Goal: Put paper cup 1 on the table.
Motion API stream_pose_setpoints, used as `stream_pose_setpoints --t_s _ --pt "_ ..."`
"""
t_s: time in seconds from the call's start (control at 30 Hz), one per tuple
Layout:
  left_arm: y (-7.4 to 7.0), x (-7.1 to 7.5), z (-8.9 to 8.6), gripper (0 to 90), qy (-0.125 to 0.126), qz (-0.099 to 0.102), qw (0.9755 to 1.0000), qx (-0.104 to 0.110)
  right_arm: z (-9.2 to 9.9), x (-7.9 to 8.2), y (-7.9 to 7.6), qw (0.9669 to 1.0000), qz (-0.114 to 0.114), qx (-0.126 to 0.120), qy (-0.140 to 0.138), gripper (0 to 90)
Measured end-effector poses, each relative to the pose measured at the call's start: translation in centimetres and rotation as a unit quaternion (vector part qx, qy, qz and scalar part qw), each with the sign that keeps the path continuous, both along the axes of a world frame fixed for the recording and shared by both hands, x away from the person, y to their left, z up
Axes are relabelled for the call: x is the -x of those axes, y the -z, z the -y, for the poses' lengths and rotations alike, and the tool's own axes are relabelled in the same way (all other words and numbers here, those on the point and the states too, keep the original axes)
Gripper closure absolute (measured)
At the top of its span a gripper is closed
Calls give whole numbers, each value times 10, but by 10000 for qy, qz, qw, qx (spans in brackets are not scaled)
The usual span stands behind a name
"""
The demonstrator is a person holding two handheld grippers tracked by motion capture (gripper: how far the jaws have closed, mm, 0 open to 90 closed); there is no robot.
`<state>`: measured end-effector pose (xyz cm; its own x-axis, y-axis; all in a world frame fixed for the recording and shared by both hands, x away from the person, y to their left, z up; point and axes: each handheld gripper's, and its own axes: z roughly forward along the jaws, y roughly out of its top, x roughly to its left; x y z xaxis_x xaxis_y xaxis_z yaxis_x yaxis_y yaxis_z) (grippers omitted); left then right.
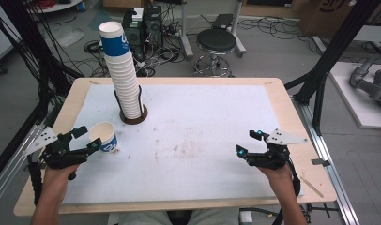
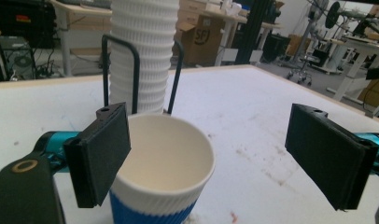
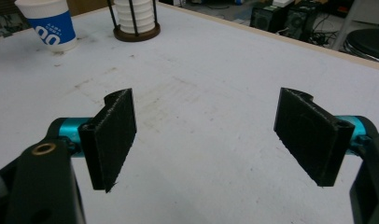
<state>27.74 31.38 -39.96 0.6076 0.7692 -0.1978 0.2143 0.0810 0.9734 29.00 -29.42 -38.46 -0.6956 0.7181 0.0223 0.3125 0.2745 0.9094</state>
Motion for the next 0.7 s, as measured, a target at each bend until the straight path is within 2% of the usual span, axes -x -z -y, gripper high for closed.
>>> stream_pose_setpoints --t_s 0.2,0.43,0.53,0.7 --pt "-14 -1 11 141 192 208 9995 130 9 1 -2 9996 -3 74 257 214" --pt "-23 1 24 140 278 390 9989 -16 14 0 1 9991 -3 81 414 214" --pt "-23 2 29 141 250 377 9989 -100 14 0 1 9990 30 103 440 214" --pt "-24 -2 36 140 342 346 9987 -131 16 1 0 9987 -84 -1 507 214"
